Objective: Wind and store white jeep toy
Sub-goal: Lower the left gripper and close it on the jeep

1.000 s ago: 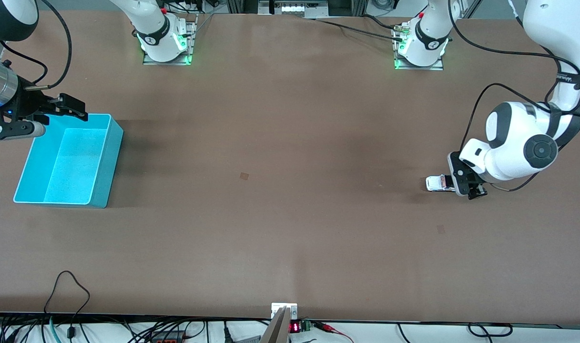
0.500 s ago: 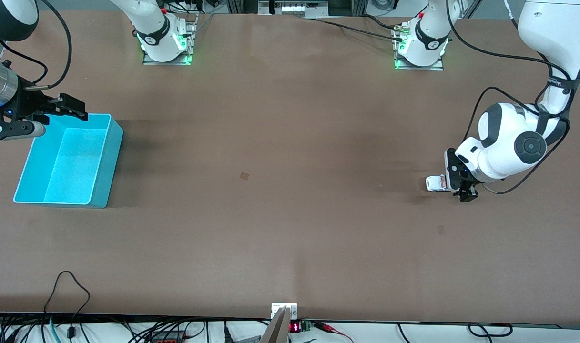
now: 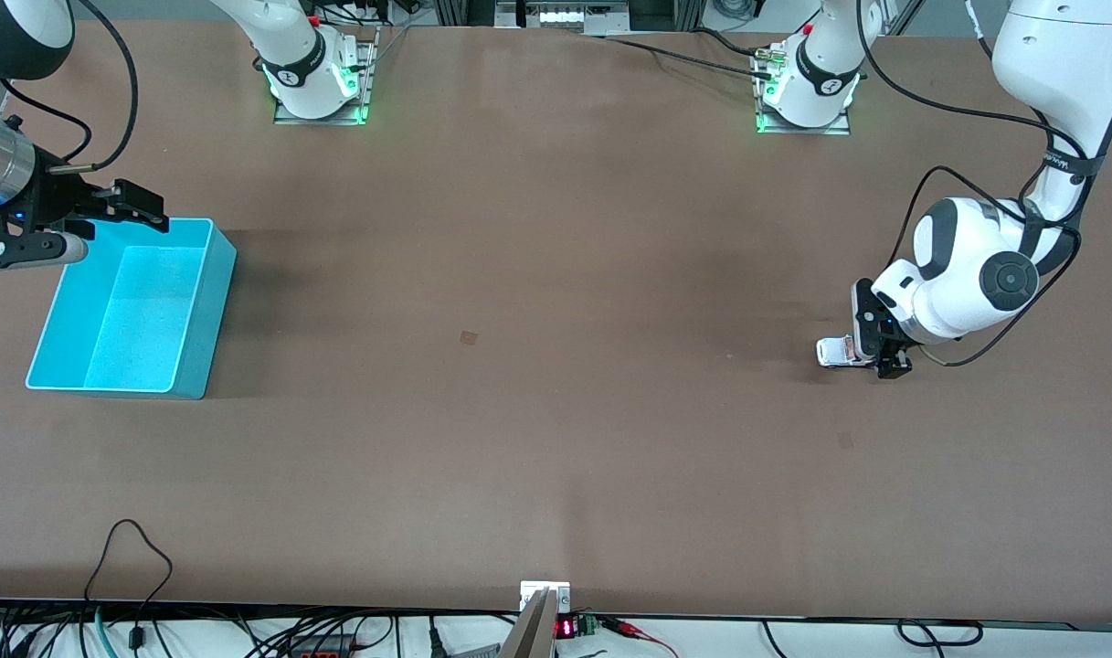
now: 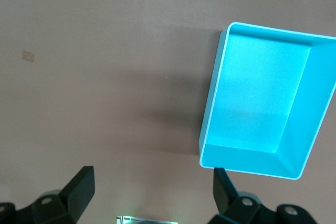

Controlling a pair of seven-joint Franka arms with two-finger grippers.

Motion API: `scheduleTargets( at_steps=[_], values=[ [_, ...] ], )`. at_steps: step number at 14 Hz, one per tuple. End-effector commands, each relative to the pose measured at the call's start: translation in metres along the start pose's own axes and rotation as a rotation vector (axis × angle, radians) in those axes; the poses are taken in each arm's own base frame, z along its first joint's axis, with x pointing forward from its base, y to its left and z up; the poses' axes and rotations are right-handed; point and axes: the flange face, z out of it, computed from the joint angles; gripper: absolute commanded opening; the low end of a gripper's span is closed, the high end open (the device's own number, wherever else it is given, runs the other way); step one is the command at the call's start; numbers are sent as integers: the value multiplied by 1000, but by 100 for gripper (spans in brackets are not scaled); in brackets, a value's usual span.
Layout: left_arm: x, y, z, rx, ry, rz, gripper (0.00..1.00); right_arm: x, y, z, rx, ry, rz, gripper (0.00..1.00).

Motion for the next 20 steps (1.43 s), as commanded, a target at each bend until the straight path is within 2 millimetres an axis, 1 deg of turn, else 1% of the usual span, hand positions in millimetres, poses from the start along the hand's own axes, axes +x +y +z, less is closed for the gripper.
scheduleTargets(
  at_steps=[1, 7, 9, 14, 17, 20],
  values=[
    [-1, 1, -1, 15, -8, 29, 100, 0, 3, -2, -10, -7, 4, 100],
    [-6, 1, 13, 38, 1, 21, 100, 0, 3, -2, -10, -7, 4, 100],
    [-10, 2, 15, 38, 3, 13, 100, 0, 3, -2, -10, -8, 2, 100],
    [-10, 1, 15, 41, -36, 65, 100, 0, 3, -2, -10, -8, 4, 100],
    [-9, 3, 25, 25, -30, 65, 100, 0, 2, -2, -8, -8, 4, 100],
    [-10, 2, 27, 42, -27, 63, 100, 0, 3, -2, -10, -8, 4, 100]
  ],
)
